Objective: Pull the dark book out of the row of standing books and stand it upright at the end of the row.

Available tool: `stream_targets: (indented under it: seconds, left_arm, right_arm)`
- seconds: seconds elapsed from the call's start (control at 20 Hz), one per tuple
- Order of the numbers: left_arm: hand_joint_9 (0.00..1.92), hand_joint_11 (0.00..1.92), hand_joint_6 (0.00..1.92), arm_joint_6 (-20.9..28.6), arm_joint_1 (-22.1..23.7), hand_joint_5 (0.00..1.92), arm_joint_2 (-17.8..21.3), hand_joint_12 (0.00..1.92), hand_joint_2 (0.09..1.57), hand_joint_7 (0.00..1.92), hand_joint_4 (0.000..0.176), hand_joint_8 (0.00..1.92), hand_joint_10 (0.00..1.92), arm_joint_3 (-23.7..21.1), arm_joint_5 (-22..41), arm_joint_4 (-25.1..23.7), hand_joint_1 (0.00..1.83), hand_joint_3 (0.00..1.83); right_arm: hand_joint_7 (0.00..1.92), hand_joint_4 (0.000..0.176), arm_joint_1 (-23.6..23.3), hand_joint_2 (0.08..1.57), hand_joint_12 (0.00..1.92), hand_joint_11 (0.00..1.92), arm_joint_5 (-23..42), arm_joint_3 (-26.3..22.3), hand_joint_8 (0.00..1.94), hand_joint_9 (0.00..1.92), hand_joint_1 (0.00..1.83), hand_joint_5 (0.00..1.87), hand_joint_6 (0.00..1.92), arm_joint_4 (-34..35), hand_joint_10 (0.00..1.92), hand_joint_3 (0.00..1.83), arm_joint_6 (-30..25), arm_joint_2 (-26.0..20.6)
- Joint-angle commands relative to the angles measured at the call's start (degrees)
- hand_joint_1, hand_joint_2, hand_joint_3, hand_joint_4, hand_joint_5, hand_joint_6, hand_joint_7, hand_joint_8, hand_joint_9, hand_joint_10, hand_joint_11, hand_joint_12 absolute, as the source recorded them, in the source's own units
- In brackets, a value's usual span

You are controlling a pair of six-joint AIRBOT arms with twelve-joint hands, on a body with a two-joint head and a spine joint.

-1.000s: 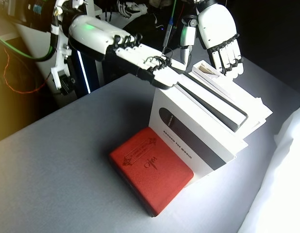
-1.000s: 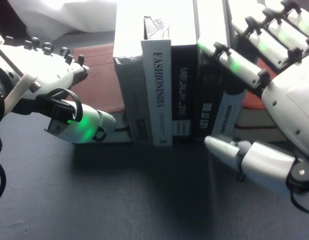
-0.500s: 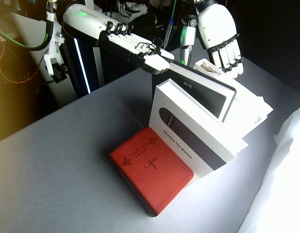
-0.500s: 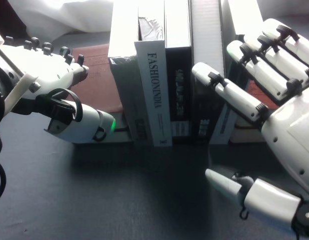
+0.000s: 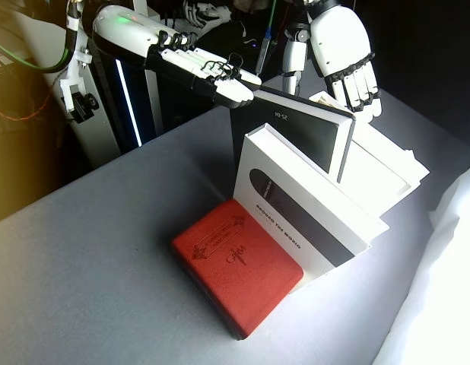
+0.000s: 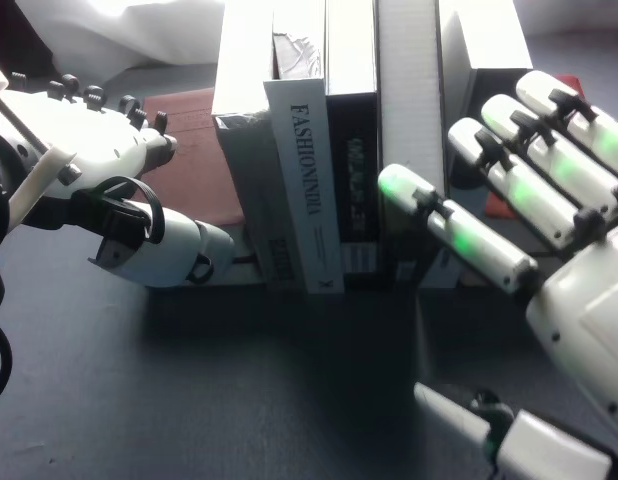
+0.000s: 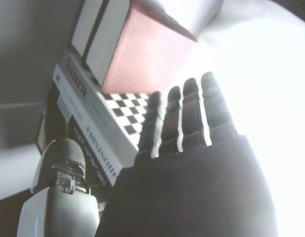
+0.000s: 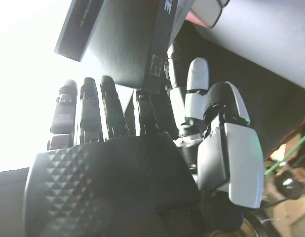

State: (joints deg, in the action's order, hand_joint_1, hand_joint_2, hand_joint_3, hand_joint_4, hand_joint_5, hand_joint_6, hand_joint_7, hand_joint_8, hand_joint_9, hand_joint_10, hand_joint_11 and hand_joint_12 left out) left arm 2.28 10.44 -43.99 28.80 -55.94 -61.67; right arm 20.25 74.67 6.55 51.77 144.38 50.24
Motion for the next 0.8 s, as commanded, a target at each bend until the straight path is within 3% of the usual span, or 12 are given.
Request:
stream_targets:
  seconds: [0.0,0.3,0.75]
  left_arm:
    - [0.01,0.02,0.01,-0.3,0.6,0.08,0.9,0.01,1.19,0.03,0.000,0.00,0.00,-0.2,0.4,-4.5,0.00,0.00]
    - [0.00,0.02,0.01,-0.3,0.6,0.09,0.9,0.01,1.19,0.02,0.000,0.00,0.00,-0.2,0.4,-4.5,0.00,0.00]
    - [0.00,0.00,0.00,-0.3,0.6,0.08,0.9,0.00,1.18,0.02,0.000,0.00,0.00,-0.2,0.4,-4.5,0.00,0.00]
  right_arm:
    - [0.02,0.000,0.4,1.13,0.00,0.00,0.7,-0.7,0.00,0.00,0.00,0.03,0.01,0.2,0.00,0.00,1.7,-0.4]
    - [0.01,0.000,2.3,1.13,0.00,0.00,3.4,-4.0,0.00,0.00,0.00,0.02,0.00,0.2,0.00,0.00,2.9,-0.4]
    - [0.01,0.000,3.5,1.14,0.00,0.00,4.6,-5.1,0.00,0.00,0.00,0.03,0.01,0.4,0.00,0.00,4.5,-0.4]
